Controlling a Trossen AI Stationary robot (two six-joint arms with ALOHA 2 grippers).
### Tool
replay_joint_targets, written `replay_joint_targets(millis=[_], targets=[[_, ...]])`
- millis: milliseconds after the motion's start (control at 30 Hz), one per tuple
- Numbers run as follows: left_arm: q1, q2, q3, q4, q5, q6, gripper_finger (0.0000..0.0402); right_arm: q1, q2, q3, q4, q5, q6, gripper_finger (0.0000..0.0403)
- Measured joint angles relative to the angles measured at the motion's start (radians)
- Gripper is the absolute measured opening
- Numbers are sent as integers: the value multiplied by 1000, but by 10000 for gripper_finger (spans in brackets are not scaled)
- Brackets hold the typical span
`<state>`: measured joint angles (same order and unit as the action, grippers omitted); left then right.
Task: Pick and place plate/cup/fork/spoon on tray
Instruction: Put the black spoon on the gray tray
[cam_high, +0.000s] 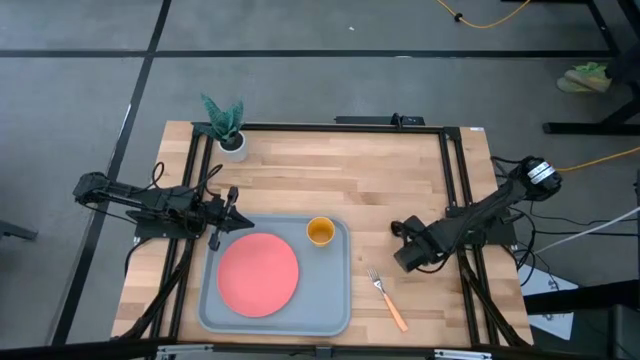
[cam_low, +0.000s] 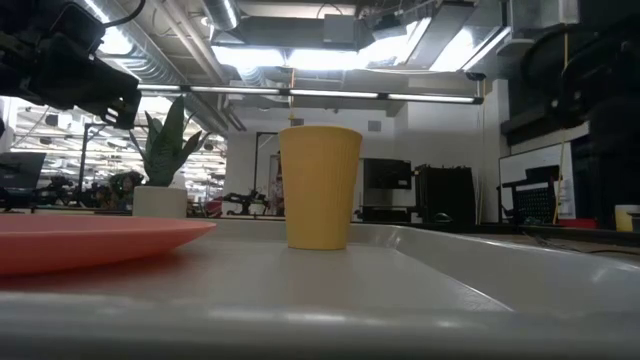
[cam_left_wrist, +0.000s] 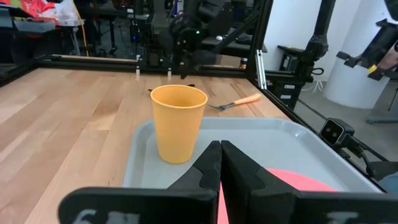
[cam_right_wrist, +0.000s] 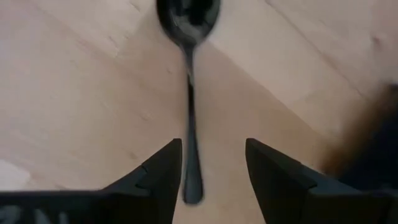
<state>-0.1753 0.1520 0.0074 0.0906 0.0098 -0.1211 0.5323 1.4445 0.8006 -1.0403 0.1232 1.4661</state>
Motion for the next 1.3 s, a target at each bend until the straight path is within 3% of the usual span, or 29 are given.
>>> replay_joint_targets(millis=[133, 533, 800, 1167, 1300], targets=[[0, 0, 0, 0, 0, 0, 0, -41, 0, -37, 88, 14, -56, 181], [0, 0, 0, 0, -1, 0, 0, -81, 0, -66, 122, 15, -118, 181], [0, 0, 0, 0, 0, 0, 0, -81, -2, -166, 280, 16, -117, 181], [0, 0, 0, 0, 0, 0, 0, -80, -6, -202, 295, 18, -137, 181], [0, 0, 0, 0, 0, 0, 0, -81, -6, -202, 295, -5, -136, 164]])
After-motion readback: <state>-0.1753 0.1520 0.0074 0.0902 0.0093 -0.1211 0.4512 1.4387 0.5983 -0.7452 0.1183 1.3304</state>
